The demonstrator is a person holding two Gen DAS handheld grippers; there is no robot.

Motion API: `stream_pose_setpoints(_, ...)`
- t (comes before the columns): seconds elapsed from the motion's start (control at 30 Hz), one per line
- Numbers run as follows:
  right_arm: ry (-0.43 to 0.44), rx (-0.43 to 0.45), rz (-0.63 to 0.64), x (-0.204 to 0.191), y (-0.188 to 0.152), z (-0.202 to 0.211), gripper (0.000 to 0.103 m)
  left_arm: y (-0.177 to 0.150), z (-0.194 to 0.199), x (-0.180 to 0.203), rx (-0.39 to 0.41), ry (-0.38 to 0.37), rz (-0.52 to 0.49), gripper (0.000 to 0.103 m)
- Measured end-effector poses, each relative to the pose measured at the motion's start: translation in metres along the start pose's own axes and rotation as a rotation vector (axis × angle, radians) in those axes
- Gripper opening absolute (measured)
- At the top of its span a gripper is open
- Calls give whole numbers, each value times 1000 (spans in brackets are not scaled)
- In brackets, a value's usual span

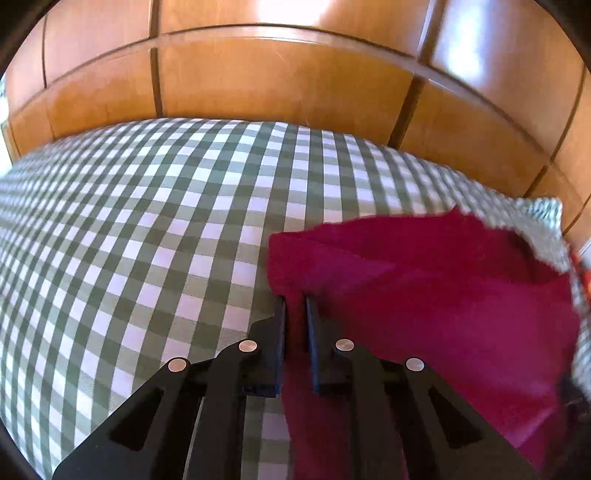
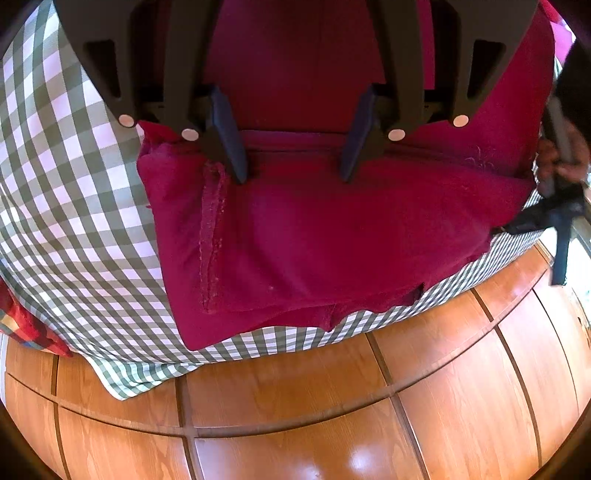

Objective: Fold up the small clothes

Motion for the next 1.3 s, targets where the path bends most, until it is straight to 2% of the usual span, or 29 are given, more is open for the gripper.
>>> stream_pose_setpoints(0.1, 3, 1, -3, 1, 0, 0, 53, 2, 21, -4, 14, 39, 39, 13)
stream_pose_setpoints(0.17, 3, 2, -2, 1, 0, 0, 53, -2, 49, -1, 74, -3, 54, 13)
stream_pose_setpoints(0.23, 2, 2, -2, 1, 0, 0, 53, -16, 75, 12, 120, -82, -13, 13)
stream_pose_setpoints(0.3, 1, 3, -2, 1, 0, 0, 53, -36, 81, 27, 109, -93, -106, 13)
stream_pose_setpoints(0.37, 1, 3, -1, 1, 0, 0, 53, -58, 65, 38, 51, -1, -202, 13)
stream_pose_setpoints(0.4, 0, 3, -1, 1, 0, 0, 53, -66, 55, 39, 36, 18, -227, 13)
stream_pose_setpoints(0.47, -4, 3, 2, 0, -1, 0, 53, -68, 51, 39, 61, 23, -232, 13)
stream_pose_setpoints(0.6, 0, 4, -2, 1, 0, 0, 53, -68, 53, 49, 73, 82, -269, 13)
stream_pose_setpoints(0.7, -1, 3, -1, 1, 0, 0, 53, -63, 64, 43, 43, 59, -202, 13)
stream_pose_setpoints(0.77, 1, 3, -2, 1, 0, 0, 53, -63, 79, 35, 51, 50, -174, 13)
stream_pose_setpoints(0.93, -3, 3, -1, 2, 0, 1, 53, -87, 110, 21, 58, 50, -131, 13)
stream_pose_setpoints(1.03, -9, 2, 3, 1, 0, 1, 53, -102, 122, 11, 53, 57, -101, 26)
stream_pose_setpoints(1.07, -12, 2, 4, 0, 0, 1, 53, -106, 125, 9, 56, 55, -91, 26)
stream_pose_setpoints(1.3, -46, -4, 25, -6, 0, 0, 53, -132, 142, -9, 38, 40, -58, 26)
Point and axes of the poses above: each gripper's, at about its wrist camera, not at the fingertips, and z roughly against the way its jaws point, x to its right, y to its top, the point moved 2 cm from there along -z, roughly the way its jaws point, and after that the axes turned 7 degrees about y, right-handed, at the moved point
